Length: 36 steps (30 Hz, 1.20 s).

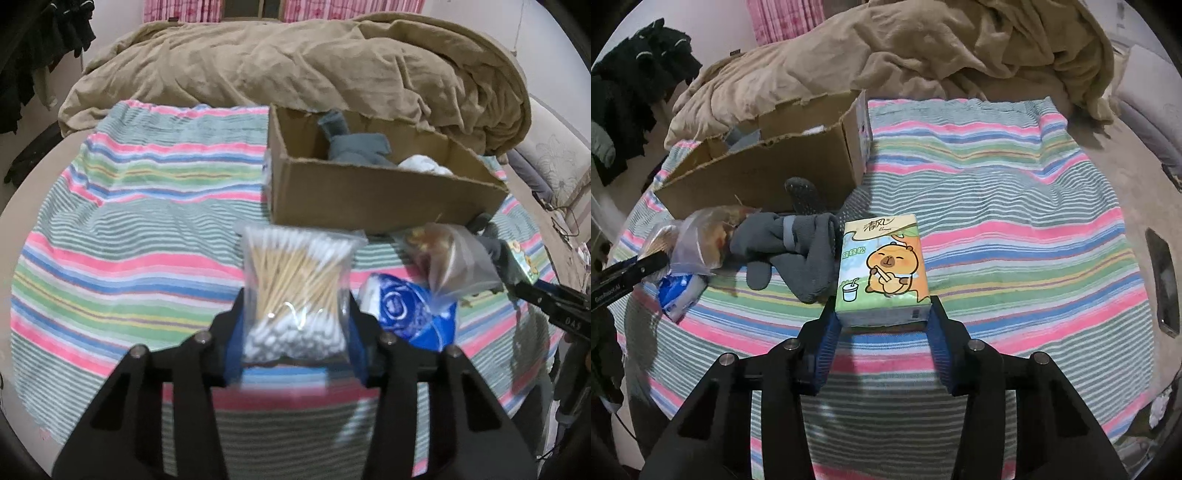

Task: Organize objects
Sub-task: 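Grasp the cotton swab bag with the left tool while the right tool grasps the tissue pack, then lower the swab bag with the left tool while the right tool lowers the tissues into the box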

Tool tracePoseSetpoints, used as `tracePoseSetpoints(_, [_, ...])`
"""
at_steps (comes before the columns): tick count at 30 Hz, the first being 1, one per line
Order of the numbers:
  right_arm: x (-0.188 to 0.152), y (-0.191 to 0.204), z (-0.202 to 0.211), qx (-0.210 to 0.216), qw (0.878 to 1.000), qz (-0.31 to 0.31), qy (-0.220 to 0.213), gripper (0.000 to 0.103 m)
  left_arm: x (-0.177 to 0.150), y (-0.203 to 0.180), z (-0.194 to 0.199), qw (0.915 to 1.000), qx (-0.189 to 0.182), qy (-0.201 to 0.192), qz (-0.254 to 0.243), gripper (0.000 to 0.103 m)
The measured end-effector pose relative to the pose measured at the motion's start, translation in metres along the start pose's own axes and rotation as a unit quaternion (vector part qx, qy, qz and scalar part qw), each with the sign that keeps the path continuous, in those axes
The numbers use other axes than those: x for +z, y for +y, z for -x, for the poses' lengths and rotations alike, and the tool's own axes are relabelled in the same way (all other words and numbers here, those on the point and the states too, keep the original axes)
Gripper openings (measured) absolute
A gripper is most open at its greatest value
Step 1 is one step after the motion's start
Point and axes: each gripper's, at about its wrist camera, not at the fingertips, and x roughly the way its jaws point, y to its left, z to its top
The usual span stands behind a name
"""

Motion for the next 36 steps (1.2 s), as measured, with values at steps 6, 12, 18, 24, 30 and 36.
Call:
tracePoseSetpoints(6, [0.001, 0.000, 0.023, 0.001, 1.000, -0.003, -0.020, 0.048, -0.003, 0.001, 0.027, 0.9998, -0.008, -0.015, 0.011, 0.046])
tracePoseSetpoints(12, [0.008, 0.004, 0.048, 0.005, 0.999, -0.004, -0.045, 0.048, -0.002, -0.001, 0.055, 0.9992, -0.018, -0.032, 0.013, 0.046])
tracePoseSetpoints(18, [0.019, 0.017, 0.075, 0.015, 0.997, 0.007, -0.075, 0.048, 0.012, -0.004, 0.083, 0.9977, -0.022, -0.063, 0.012, 0.046])
tracePoseSetpoints(24, [0.038, 0.027, 0.091, 0.025, 0.994, 0.017, -0.102, 0.048, 0.033, -0.014, 0.097, 0.9956, -0.029, -0.089, -0.005, 0.046])
tracePoseSetpoints(30, [0.062, 0.039, 0.090, 0.035, 0.992, 0.028, -0.121, 0.048, 0.057, -0.019, 0.092, 0.9938, -0.034, -0.104, -0.020, 0.046])
tracePoseSetpoints(36, [0.087, 0.043, 0.070, 0.041, 0.991, 0.028, -0.123, 0.048, 0.085, -0.014, 0.072, 0.9937, -0.037, -0.105, -0.016, 0.047])
